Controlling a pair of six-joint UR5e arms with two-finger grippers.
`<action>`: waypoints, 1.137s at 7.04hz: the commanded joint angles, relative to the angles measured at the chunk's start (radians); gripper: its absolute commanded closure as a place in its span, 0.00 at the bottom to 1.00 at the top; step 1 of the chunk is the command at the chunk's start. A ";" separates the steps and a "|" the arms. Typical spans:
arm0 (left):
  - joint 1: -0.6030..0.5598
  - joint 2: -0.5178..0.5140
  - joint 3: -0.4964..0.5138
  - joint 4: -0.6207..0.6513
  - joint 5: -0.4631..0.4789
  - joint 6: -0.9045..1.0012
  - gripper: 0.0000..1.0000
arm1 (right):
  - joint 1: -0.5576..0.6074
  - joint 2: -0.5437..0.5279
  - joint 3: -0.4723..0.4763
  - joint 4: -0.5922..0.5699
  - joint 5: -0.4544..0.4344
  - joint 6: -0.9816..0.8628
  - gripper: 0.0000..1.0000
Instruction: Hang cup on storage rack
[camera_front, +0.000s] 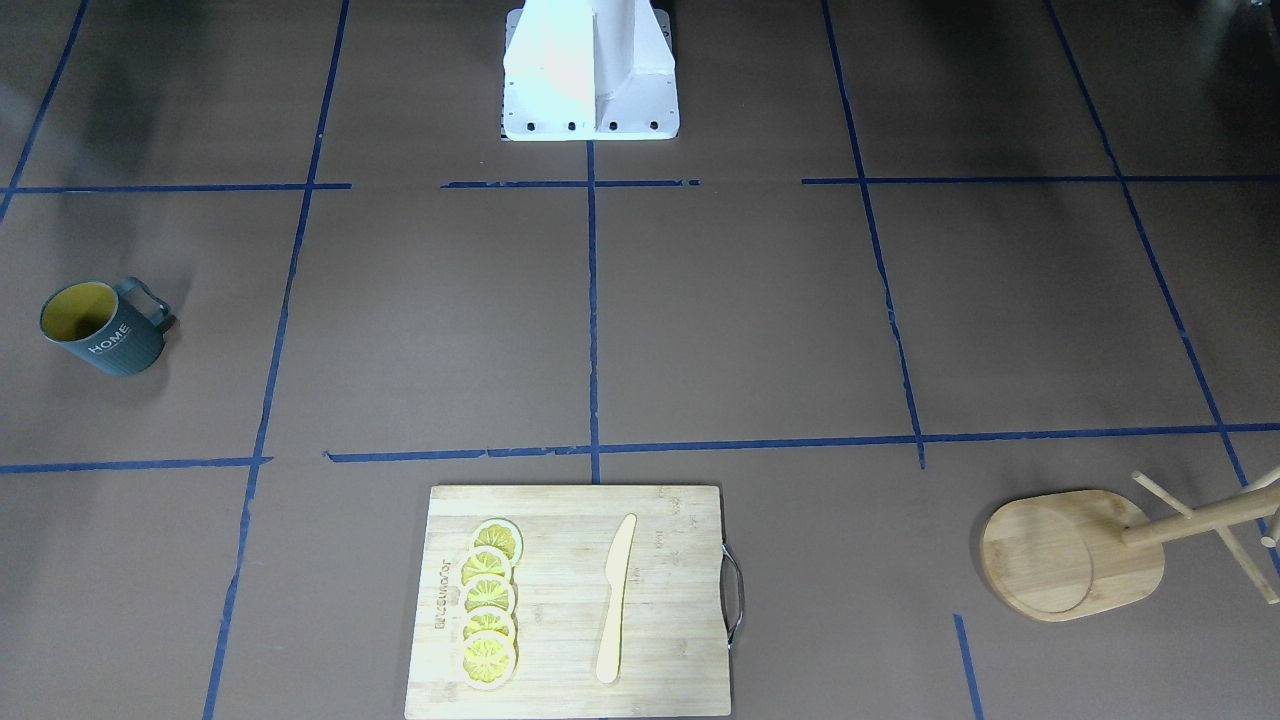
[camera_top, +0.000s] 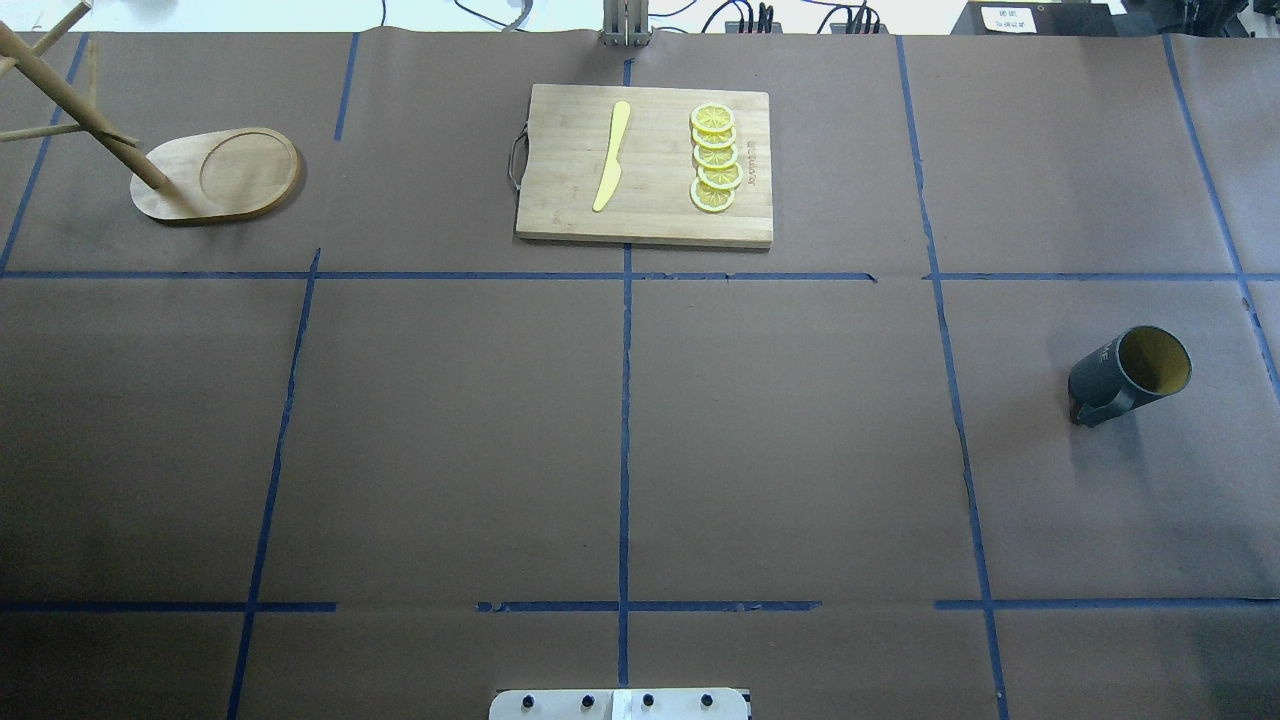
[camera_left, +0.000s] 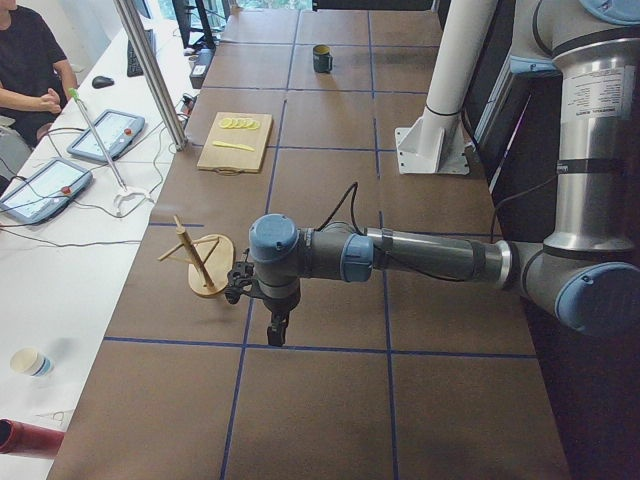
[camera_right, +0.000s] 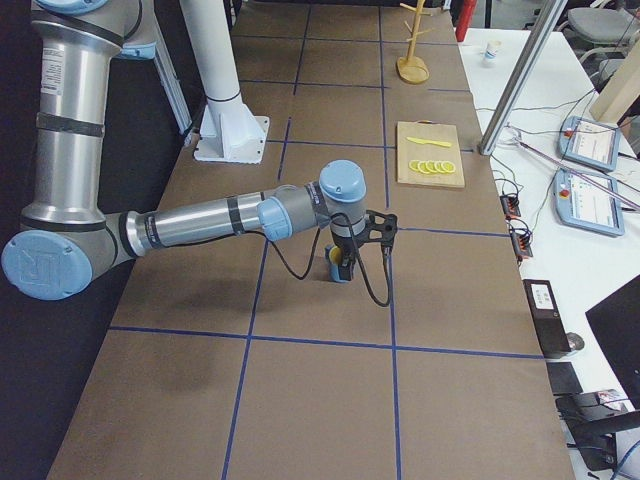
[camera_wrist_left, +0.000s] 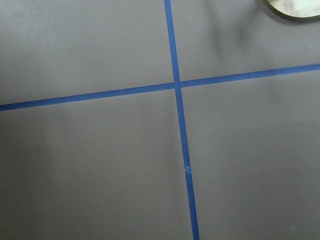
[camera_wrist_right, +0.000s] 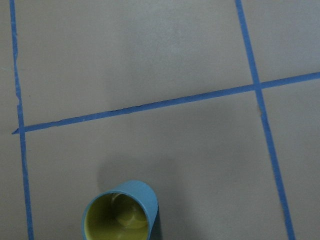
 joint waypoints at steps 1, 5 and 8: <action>0.001 0.000 -0.001 0.000 0.000 0.000 0.00 | -0.147 -0.045 -0.031 0.148 -0.067 0.142 0.00; 0.001 0.000 -0.003 -0.001 0.002 0.000 0.00 | -0.232 -0.013 -0.105 0.148 -0.110 0.139 0.00; -0.001 0.000 -0.006 -0.001 0.000 0.000 0.00 | -0.235 0.031 -0.151 0.147 -0.109 0.144 0.00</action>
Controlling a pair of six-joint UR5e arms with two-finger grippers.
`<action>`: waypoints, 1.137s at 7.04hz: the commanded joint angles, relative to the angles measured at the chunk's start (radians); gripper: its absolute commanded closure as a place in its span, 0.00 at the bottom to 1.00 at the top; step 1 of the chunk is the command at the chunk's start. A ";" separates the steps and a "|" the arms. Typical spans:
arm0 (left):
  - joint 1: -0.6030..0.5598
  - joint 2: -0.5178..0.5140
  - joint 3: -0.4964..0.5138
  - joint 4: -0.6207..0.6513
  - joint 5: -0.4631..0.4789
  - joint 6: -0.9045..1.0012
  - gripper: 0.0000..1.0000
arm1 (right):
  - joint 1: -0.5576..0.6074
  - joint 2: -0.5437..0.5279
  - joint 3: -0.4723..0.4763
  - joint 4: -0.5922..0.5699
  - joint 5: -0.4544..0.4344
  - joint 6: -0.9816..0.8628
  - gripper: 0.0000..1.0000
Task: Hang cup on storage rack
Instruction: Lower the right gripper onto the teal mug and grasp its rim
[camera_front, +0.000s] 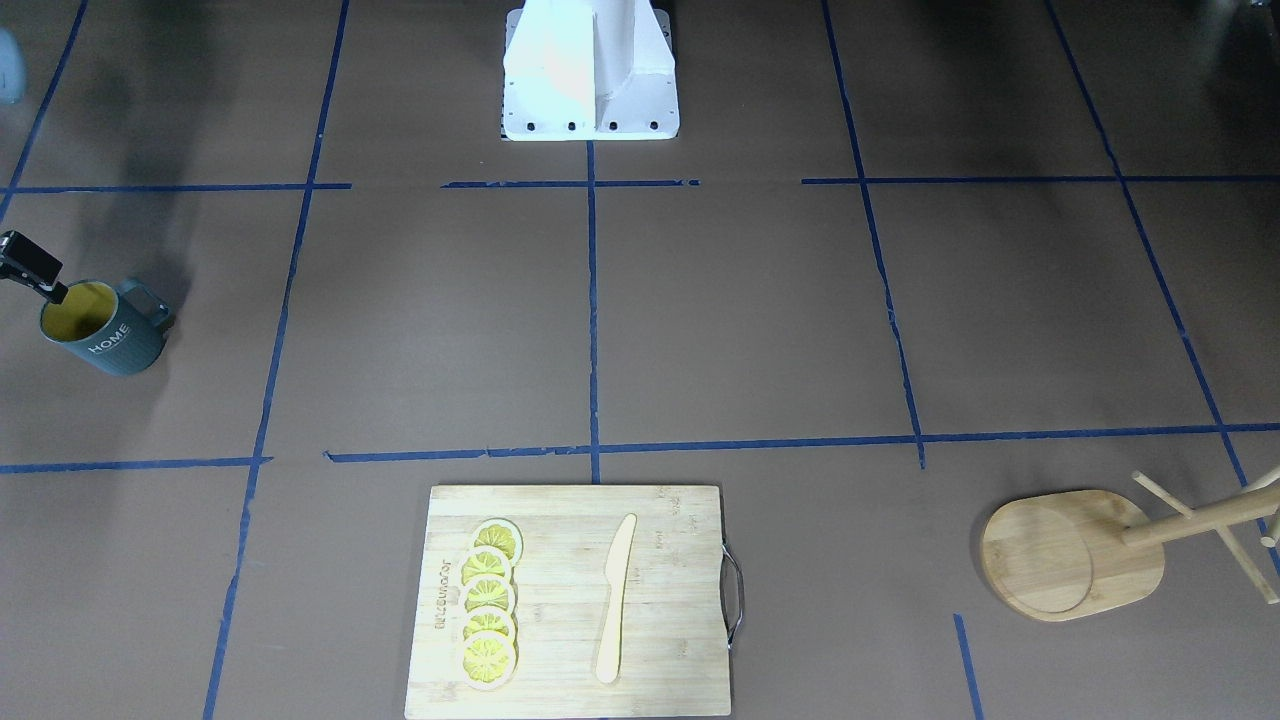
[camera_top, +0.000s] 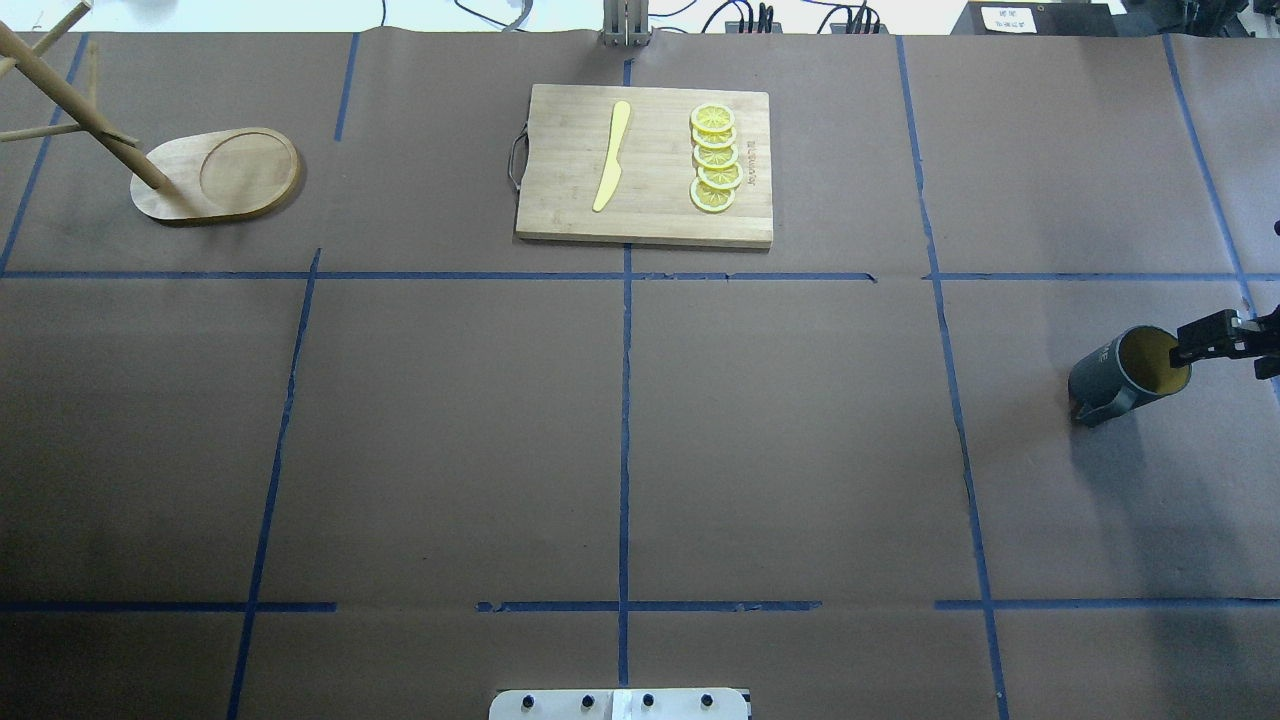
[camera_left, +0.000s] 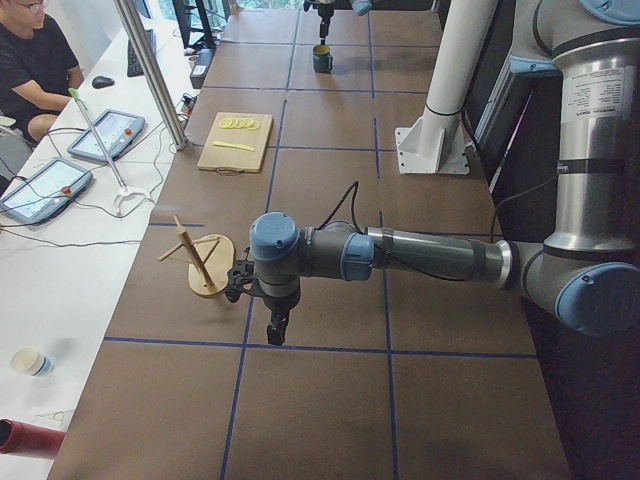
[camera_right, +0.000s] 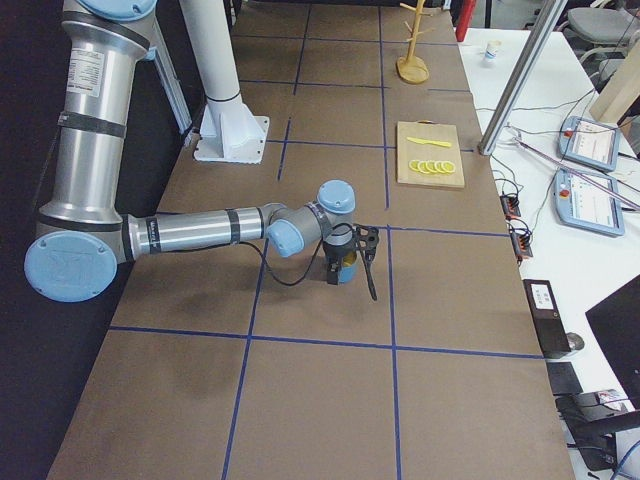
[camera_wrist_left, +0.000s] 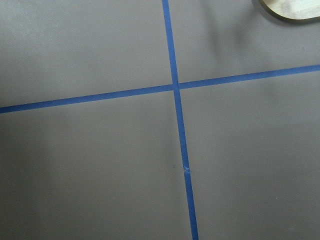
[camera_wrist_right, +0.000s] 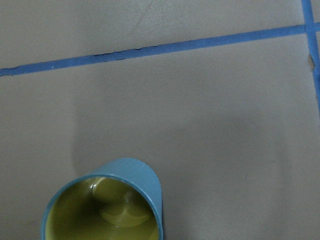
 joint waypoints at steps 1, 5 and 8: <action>-0.001 0.001 -0.007 0.000 0.001 0.000 0.00 | -0.001 0.036 -0.033 -0.001 0.000 0.003 0.00; -0.001 0.001 -0.007 0.001 0.001 0.000 0.00 | -0.070 0.041 -0.069 -0.001 0.003 0.004 0.00; -0.001 0.001 -0.007 0.001 -0.001 0.000 0.00 | -0.076 0.063 -0.073 0.001 0.010 0.033 0.96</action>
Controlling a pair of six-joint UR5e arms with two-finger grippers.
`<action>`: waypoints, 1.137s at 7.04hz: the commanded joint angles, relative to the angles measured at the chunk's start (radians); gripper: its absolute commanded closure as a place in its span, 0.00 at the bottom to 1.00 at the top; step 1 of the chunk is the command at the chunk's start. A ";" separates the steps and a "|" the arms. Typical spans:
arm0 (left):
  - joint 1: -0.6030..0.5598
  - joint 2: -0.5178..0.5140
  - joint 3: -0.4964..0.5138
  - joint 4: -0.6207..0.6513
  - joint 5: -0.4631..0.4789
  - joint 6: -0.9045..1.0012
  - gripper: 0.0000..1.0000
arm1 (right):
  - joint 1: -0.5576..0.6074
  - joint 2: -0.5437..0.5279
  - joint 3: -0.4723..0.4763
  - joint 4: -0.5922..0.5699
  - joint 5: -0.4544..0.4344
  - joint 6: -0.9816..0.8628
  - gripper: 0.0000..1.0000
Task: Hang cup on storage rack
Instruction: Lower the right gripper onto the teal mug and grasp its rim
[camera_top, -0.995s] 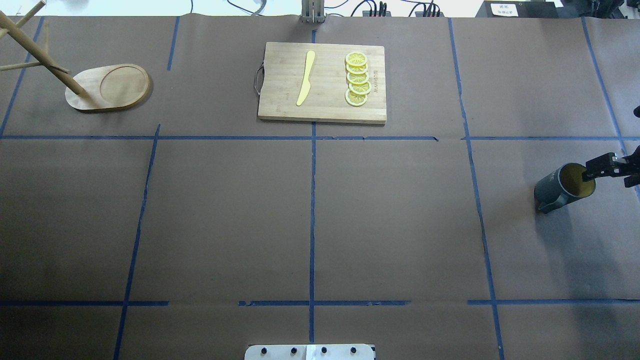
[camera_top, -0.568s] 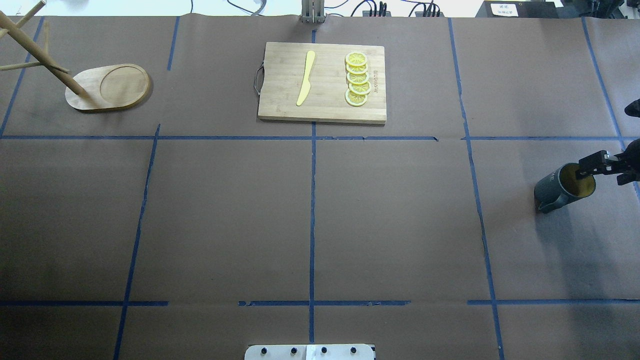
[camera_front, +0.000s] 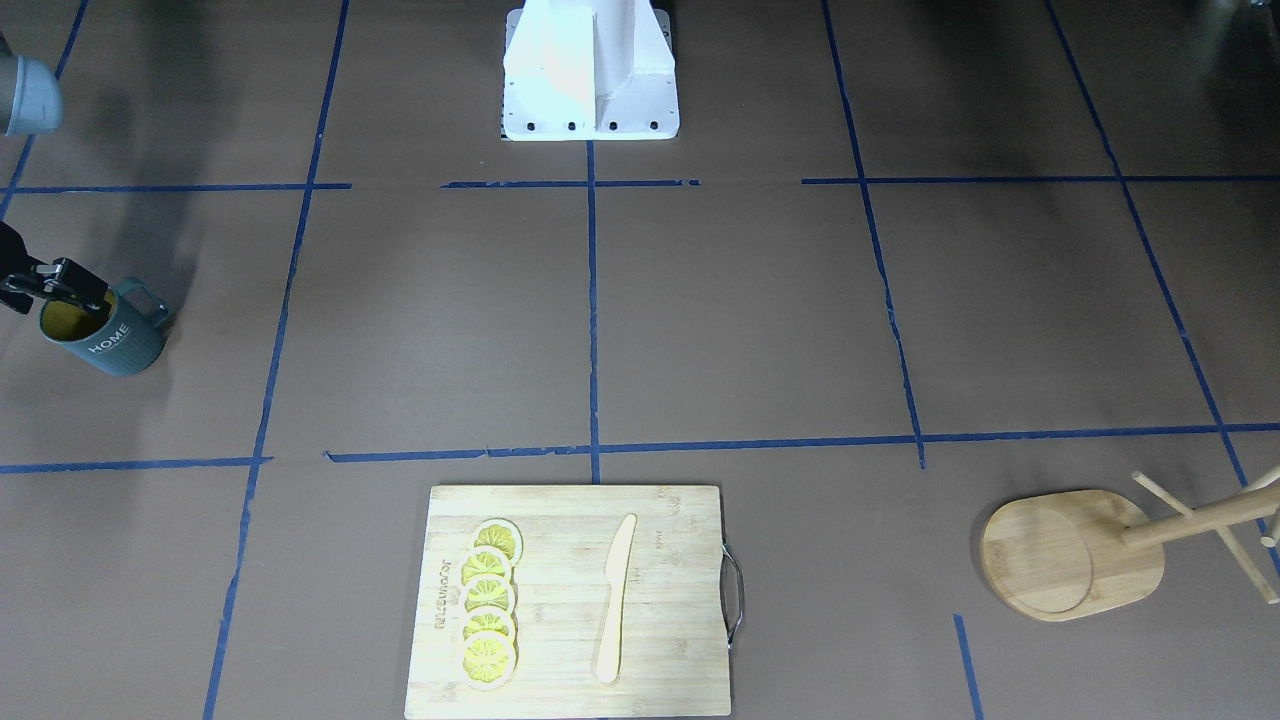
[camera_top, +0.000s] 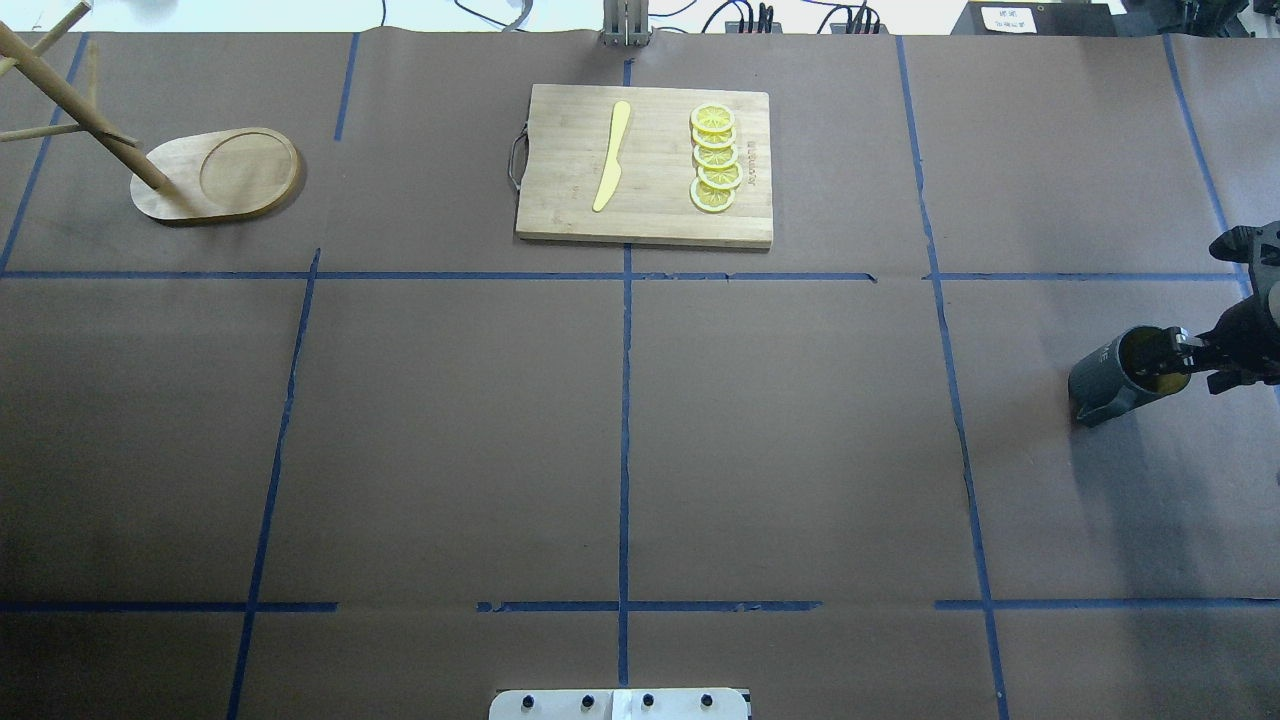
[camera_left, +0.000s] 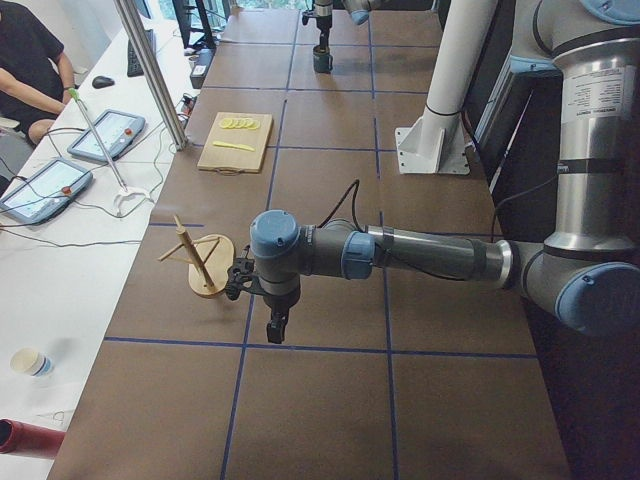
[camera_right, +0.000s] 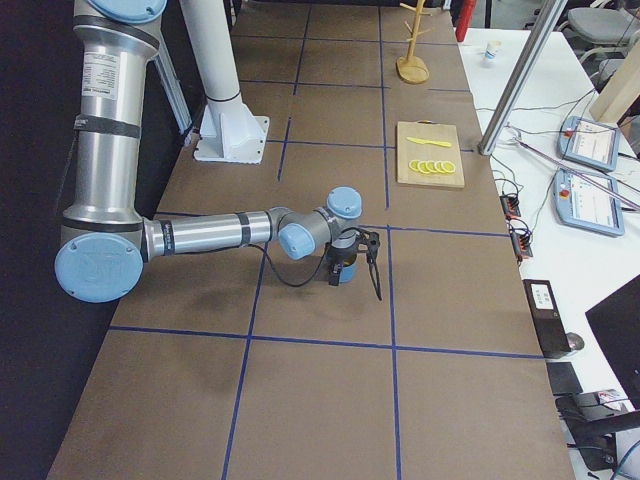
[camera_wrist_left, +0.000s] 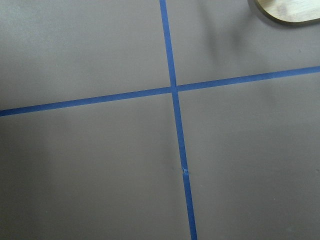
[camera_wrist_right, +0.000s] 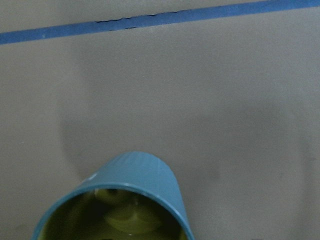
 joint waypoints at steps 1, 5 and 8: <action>0.001 0.000 0.001 0.000 -0.001 0.000 0.00 | 0.001 0.011 0.007 0.001 0.006 0.012 1.00; 0.000 0.000 0.000 0.000 -0.002 -0.002 0.00 | 0.074 -0.012 0.071 -0.005 0.058 0.011 1.00; 0.000 0.000 0.000 0.000 -0.002 -0.002 0.00 | 0.149 0.050 0.210 -0.157 0.155 0.062 1.00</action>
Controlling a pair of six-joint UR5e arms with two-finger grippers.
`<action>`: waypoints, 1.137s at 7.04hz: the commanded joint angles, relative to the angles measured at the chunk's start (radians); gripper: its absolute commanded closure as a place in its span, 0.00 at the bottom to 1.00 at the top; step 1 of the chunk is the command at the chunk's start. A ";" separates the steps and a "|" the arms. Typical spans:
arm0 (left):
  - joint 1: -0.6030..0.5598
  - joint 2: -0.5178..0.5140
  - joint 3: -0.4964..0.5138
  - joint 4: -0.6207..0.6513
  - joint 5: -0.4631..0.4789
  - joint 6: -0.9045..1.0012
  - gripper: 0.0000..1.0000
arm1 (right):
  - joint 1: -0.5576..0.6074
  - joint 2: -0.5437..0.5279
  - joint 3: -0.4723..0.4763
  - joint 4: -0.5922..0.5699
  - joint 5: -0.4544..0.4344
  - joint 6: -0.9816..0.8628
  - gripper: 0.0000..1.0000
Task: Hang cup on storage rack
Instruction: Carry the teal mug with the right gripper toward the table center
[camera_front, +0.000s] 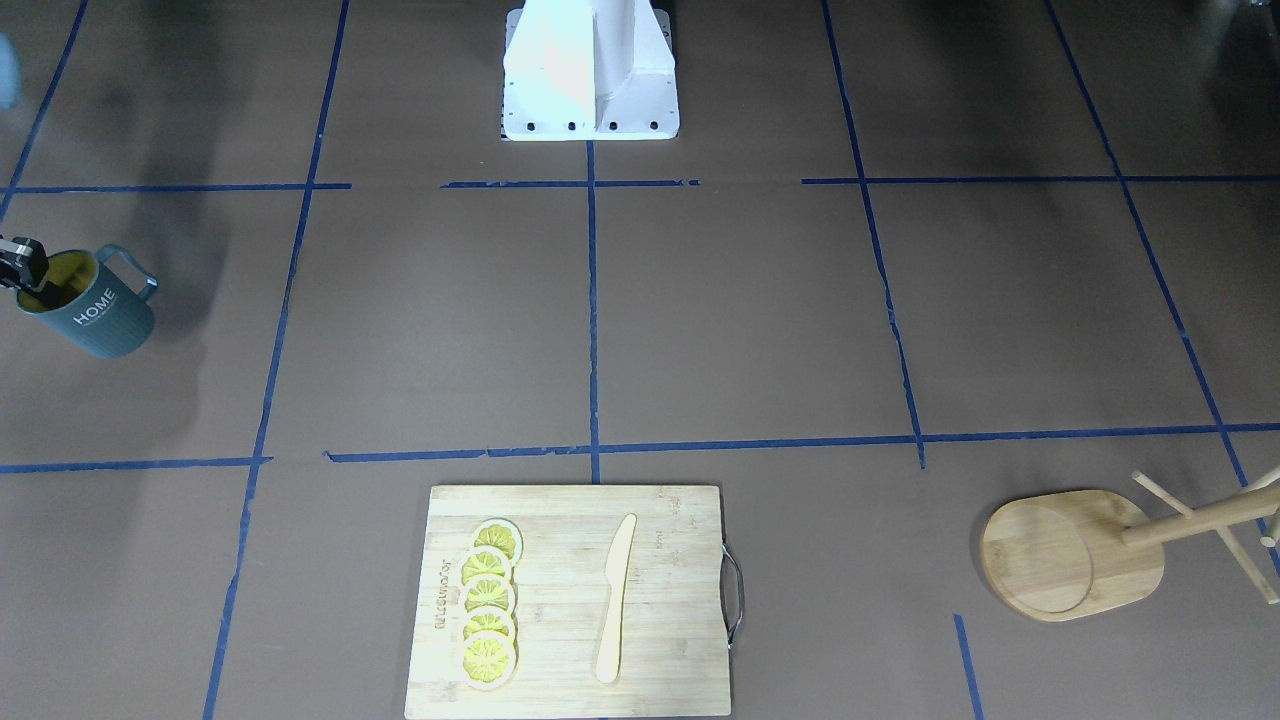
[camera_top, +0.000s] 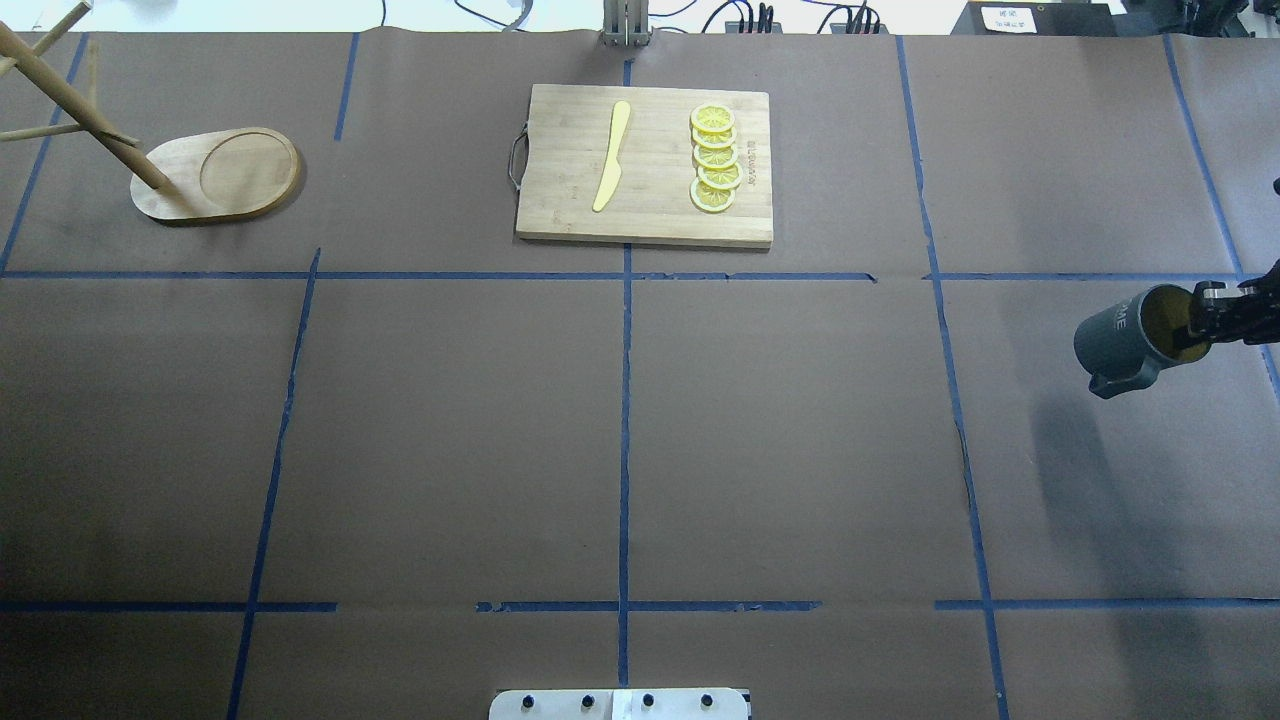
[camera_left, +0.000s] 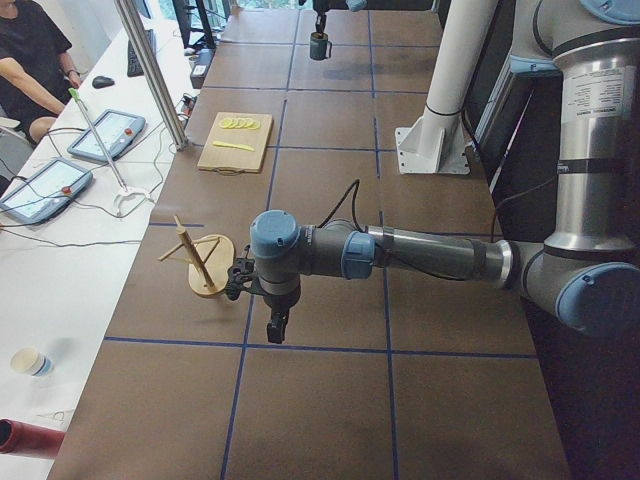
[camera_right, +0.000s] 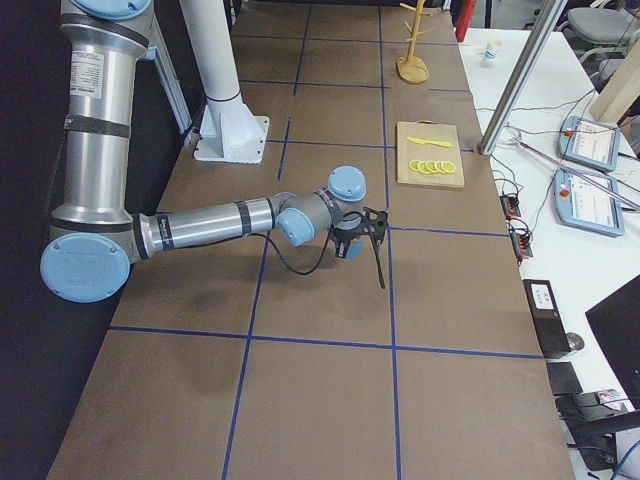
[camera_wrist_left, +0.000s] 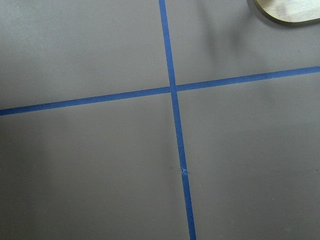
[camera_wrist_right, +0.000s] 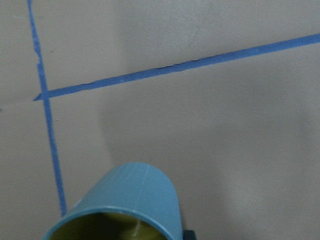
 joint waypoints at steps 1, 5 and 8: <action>0.000 0.000 0.000 0.001 0.000 0.000 0.00 | 0.005 0.134 0.108 -0.260 0.013 0.070 1.00; 0.001 0.011 -0.008 -0.004 -0.002 0.005 0.00 | -0.327 0.526 0.090 -0.441 -0.138 0.553 1.00; 0.001 0.011 -0.009 -0.004 -0.002 0.003 0.00 | -0.533 0.790 -0.127 -0.432 -0.341 0.909 0.97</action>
